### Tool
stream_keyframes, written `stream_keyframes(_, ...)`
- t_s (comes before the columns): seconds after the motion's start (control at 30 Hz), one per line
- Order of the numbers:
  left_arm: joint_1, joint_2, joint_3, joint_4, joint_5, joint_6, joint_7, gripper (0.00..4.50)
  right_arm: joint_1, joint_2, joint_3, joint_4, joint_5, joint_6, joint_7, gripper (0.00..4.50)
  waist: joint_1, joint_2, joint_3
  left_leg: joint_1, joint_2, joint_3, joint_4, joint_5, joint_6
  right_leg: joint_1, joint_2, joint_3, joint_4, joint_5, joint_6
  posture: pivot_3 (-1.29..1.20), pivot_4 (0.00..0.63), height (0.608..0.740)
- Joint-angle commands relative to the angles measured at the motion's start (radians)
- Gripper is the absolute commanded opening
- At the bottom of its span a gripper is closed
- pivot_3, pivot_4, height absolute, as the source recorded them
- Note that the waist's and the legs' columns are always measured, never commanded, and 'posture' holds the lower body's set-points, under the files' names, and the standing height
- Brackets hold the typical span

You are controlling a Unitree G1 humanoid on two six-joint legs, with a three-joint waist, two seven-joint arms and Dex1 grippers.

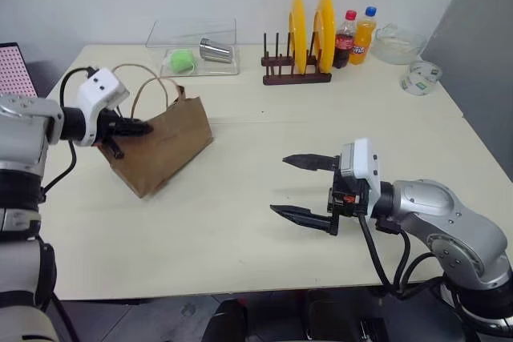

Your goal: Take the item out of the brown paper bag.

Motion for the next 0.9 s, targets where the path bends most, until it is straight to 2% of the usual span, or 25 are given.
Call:
stream_keyframes(0.03, -0.118, -0.022, 0.007, 0.054, 0.009, -0.118, -0.055, 0.02, 0.045, -0.008, -0.062, -0.074, 0.030, 0.010, -0.041, 4.50, 0.003, 0.000, 0.000, 0.000, -0.001, 0.000, 0.000, 0.000, 0.000, 0.000, 0.000, 0.000, 0.000, 0.000, 0.000, 0.00, 0.150, 0.740)
stream_keyframes(0.2, -0.246, -0.119, -0.032, 0.194, 0.045, -0.296, -0.123, 0.02, 0.152, 0.026, -0.081, -0.140, 0.027, 0.017, -0.143, 4.50, 0.018, 0.000, 0.000, -0.001, -0.001, 0.000, 0.000, 0.000, 0.000, 0.000, -0.001, 0.000, -0.001, 0.000, 0.000, 0.00, 0.150, 0.740)
stream_keyframes(0.3, -0.320, -0.202, -0.042, 0.297, 0.062, -0.385, -0.137, 0.02, 0.210, 0.064, -0.057, -0.180, -0.025, -0.008, -0.215, 4.50, 0.019, -0.001, 0.000, -0.001, -0.001, 0.000, 0.001, 0.000, 0.000, 0.000, -0.001, 0.000, 0.000, 0.000, 0.000, 0.00, 0.150, 0.740)
stream_keyframes(0.47, -0.413, -0.370, -0.072, 0.486, 0.114, -0.587, -0.142, 0.02, 0.311, 0.114, 0.008, -0.233, -0.212, -0.113, -0.322, 4.50, 0.019, -0.001, 0.000, -0.001, -0.002, -0.001, 0.001, 0.000, 0.000, 0.000, -0.001, 0.000, 0.000, 0.000, 0.000, 0.00, 0.150, 0.740)
stream_keyframes(0.67, -0.509, -0.554, -0.077, 0.663, 0.173, -0.732, -0.078, 0.02, 0.423, 0.134, 0.025, -0.319, -0.305, -0.123, -0.405, 4.50, 0.016, -0.001, 0.000, -0.001, -0.003, 0.000, 0.001, 0.000, 0.000, 0.000, -0.002, 0.000, -0.001, 0.000, 0.001, 0.00, 0.150, 0.740)
stream_keyframes(0.9, -0.548, -0.704, -0.090, 0.753, 0.248, -0.852, 0.013, 0.02, 0.511, 0.150, 0.045, -0.356, -0.379, -0.131, -0.527, 4.50, 0.015, -0.001, 0.001, -0.001, -0.004, 0.000, 0.001, 0.000, 0.000, 0.000, -0.002, 0.001, 0.000, 0.000, 0.001, 0.00, 0.150, 0.740)
